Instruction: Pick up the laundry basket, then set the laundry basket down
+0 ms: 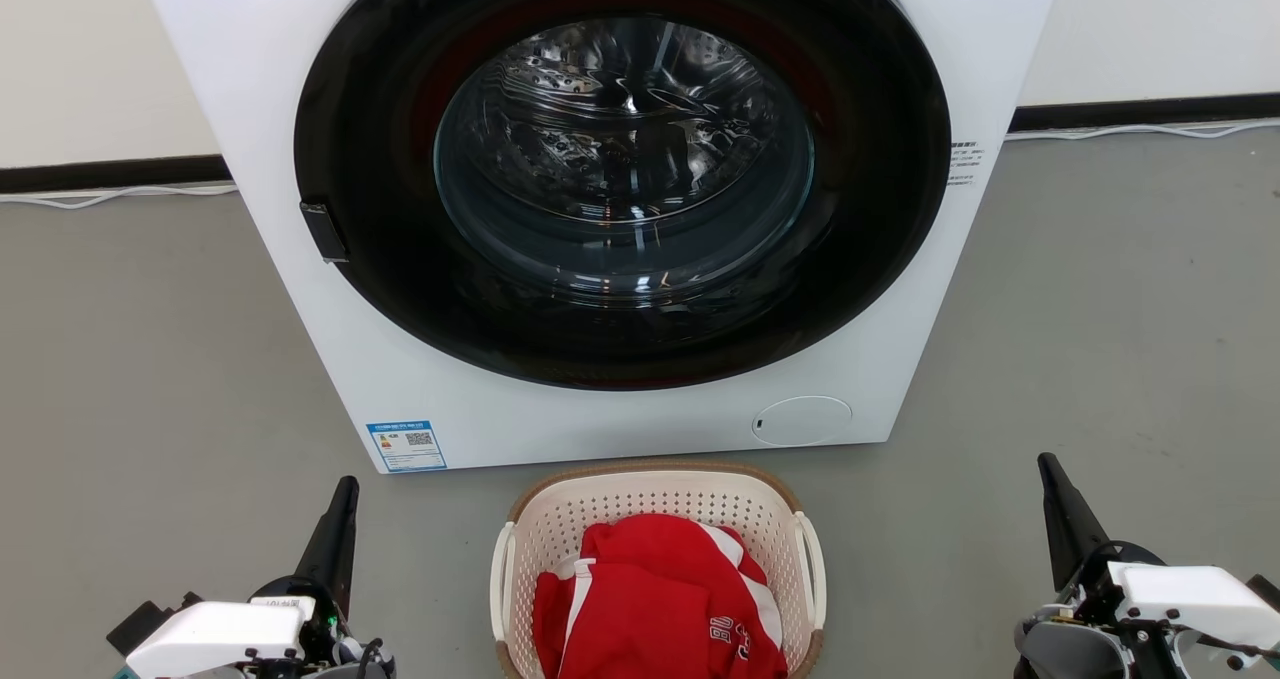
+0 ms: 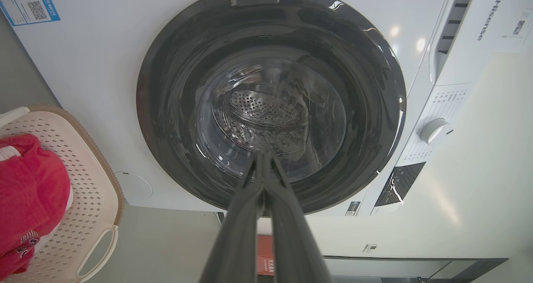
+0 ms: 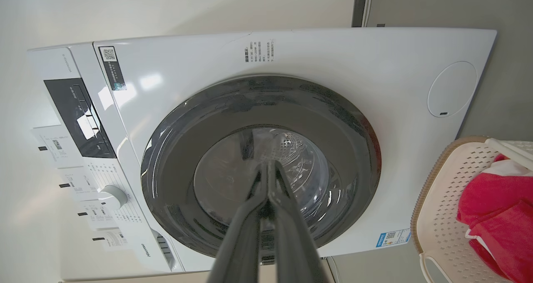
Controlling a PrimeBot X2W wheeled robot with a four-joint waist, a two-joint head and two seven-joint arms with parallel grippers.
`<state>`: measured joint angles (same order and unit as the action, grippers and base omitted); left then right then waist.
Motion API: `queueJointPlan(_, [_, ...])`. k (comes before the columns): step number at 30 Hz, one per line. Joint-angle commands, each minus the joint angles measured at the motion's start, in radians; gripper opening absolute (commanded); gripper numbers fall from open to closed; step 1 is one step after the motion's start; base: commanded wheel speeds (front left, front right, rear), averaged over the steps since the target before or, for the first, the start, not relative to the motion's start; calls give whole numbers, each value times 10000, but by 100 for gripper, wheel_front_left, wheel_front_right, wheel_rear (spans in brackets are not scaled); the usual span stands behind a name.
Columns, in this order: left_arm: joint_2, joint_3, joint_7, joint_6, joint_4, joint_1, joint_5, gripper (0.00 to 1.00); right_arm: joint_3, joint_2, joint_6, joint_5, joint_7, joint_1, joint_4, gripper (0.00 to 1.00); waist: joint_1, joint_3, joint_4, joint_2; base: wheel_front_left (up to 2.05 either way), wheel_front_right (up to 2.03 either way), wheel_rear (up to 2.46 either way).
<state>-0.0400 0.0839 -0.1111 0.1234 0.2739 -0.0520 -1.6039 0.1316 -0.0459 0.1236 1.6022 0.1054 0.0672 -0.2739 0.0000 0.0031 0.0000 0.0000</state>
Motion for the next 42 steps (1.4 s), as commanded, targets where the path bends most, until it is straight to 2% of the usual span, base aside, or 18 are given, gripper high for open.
queueJointPlan(1, [-102, 294, -17, 73, -292, -559, -52, 0, -183, -43, 71, 69, 75, 407, 292, 0, 0, 0, 0, 0, 0, 0, 0])
queueJointPlan(24, [-102, 294, -17, 73, -292, -559, -52, 0, -183, -43, 71, 69, 75, 407, 292, 0, 0, 0, 0, 0, 0, 0, 0])
queueJointPlan(25, [0, 0, 0, 0, 0, 0, 0, 100, 0, 0, 0, 0, 0, 0, 0, 100, 0, 0, 0, 0, 0, 0, 0])
queueJointPlan(29, [22, -41, 59, -4, 119, 69, -1, 100, -59, 10, -4, 7, -54, -90, -49, 100, 2, 2, 1, 0, 0, 0, 0])
queueJointPlan(33, [18, -135, 182, -2, 84, 100, 0, 100, -155, 9, -2, -28, -170, -136, 52, 100, 22, -18, 7, 0, 0, 0, 0])
queueJointPlan(37, [7, -226, 307, 1, 69, 138, 81, 100, -272, -24, 1, -188, -298, -186, 135, 100, 4, -9, 13, 0, 0, 0, 0])
queueJointPlan(42, [-43, -283, 429, -1, 129, 144, 451, 100, -343, -92, 3, -701, -422, -196, 182, 100, 1, -1, 18, 0, 0, 0, 0])
